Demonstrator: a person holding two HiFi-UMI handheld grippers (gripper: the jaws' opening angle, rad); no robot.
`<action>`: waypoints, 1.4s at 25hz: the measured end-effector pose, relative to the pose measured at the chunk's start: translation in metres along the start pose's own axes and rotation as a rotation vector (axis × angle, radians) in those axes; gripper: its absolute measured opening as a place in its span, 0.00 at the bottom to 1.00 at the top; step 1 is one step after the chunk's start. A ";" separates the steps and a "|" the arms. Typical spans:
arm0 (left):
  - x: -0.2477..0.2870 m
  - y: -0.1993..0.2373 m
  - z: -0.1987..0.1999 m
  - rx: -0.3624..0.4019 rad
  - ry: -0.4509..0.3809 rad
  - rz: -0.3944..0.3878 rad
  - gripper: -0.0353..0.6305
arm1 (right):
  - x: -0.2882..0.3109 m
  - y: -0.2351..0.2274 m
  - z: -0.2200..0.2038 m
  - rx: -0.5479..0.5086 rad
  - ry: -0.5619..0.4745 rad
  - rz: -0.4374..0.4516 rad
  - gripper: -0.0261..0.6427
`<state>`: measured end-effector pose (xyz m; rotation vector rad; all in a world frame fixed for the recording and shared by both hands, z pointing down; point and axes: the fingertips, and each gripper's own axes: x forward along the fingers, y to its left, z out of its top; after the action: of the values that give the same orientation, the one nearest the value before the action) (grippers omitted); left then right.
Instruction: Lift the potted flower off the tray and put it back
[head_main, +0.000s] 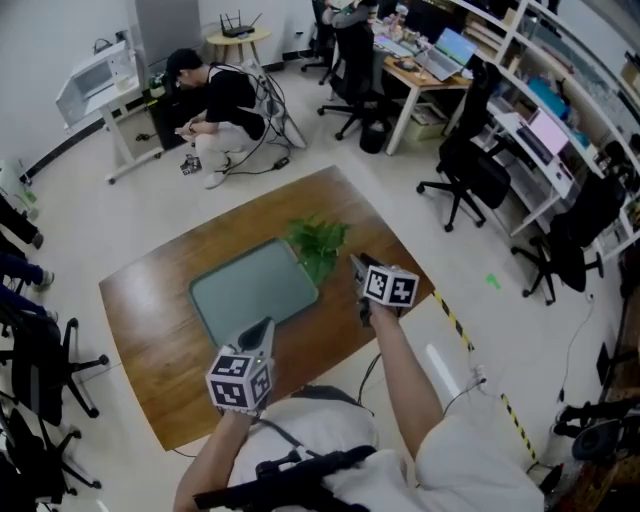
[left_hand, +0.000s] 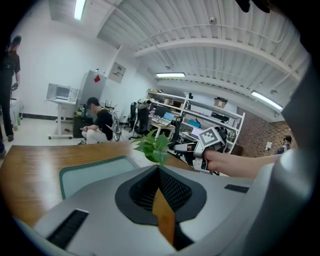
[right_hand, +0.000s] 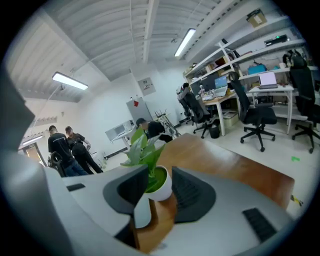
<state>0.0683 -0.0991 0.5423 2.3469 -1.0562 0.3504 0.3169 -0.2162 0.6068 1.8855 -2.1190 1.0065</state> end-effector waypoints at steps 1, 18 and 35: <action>0.001 0.002 0.000 -0.010 -0.005 0.016 0.05 | 0.011 -0.005 0.001 0.003 0.018 0.007 0.27; -0.033 0.062 -0.018 -0.179 -0.066 0.246 0.05 | 0.108 -0.017 -0.037 0.152 0.160 0.022 0.15; -0.075 0.094 -0.025 -0.215 -0.081 0.279 0.05 | 0.097 0.106 -0.034 0.083 0.153 0.187 0.11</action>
<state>-0.0519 -0.0903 0.5644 2.0421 -1.3929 0.2320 0.1875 -0.2784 0.6412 1.6076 -2.2267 1.2512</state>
